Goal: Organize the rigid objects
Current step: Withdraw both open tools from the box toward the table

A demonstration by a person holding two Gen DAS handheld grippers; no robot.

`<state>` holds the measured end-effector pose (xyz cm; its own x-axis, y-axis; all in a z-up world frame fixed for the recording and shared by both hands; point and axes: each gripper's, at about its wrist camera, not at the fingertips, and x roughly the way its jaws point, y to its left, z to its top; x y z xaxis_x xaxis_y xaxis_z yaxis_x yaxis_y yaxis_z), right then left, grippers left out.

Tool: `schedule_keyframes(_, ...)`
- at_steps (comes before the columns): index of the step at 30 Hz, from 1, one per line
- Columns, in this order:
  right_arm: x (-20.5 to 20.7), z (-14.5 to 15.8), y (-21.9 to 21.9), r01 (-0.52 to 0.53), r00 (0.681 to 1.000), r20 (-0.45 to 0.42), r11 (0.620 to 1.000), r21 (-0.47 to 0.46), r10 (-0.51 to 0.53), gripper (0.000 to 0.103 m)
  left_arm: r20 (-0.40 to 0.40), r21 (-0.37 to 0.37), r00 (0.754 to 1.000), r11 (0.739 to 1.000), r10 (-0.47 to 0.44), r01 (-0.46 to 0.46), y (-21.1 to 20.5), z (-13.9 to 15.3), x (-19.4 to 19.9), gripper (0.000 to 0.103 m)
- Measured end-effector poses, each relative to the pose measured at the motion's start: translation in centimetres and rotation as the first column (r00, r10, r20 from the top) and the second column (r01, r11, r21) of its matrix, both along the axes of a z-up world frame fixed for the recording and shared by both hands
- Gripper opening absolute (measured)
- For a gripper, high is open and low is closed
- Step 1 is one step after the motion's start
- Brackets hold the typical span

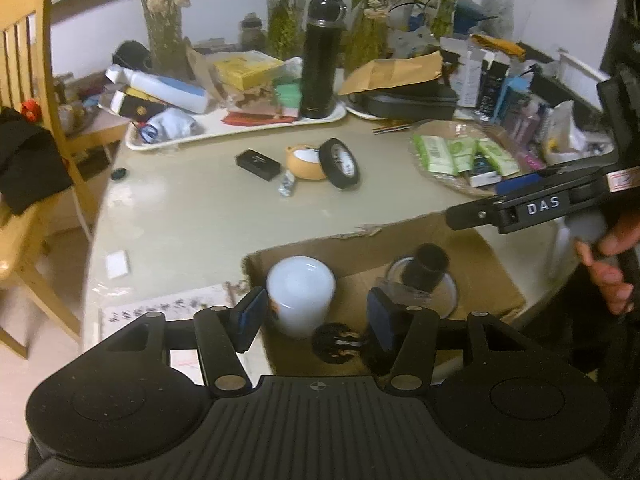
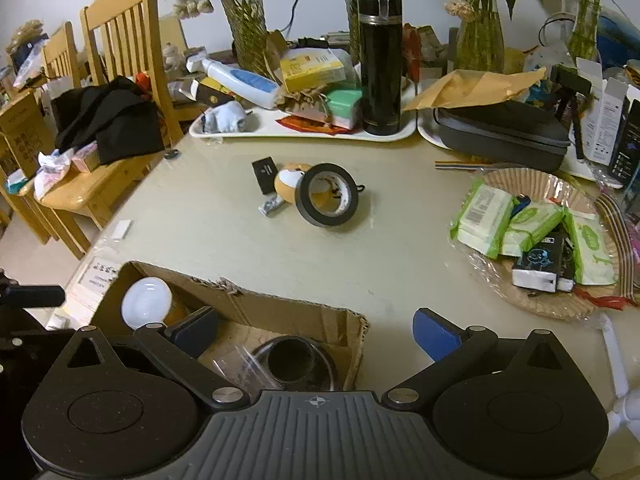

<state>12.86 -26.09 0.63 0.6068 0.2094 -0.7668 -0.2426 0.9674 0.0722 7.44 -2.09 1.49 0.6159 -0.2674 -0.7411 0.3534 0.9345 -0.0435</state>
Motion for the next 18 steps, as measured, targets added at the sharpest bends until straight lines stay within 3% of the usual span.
schedule_keyframes(1, 0.1, -0.1, 0.0, 0.003, 1.000, -0.003, 1.000, -0.006, -0.003, 0.103, 0.014, 0.023, 1.000, 1.000, 0.009, -0.010, -0.1, 0.1, -0.1, 0.076)
schedule_keyframes(2, 0.1, -0.1, 0.0, 0.006, 1.000, -0.005, 1.000, -0.011, -0.006, 0.103, 0.036, 0.043, 0.999, 0.999, 0.020, -0.021, -0.2, 0.1, -0.2, 0.079)
schedule_keyframes(6, 0.2, -0.4, -0.1, 0.017, 1.000, -0.016, 1.000, -0.021, -0.017, 0.103, 0.061, 0.107, 0.998, 0.994, 0.029, -0.036, -0.7, 0.3, -0.1, 0.079)
schedule_keyframes(18, 0.5, -0.6, -0.2, 0.035, 0.999, -0.030, 0.999, -0.030, -0.035, 0.103, 0.040, 0.069, 0.997, 0.996, 0.062, -0.064, -0.6, 0.5, 1.0, 0.079)
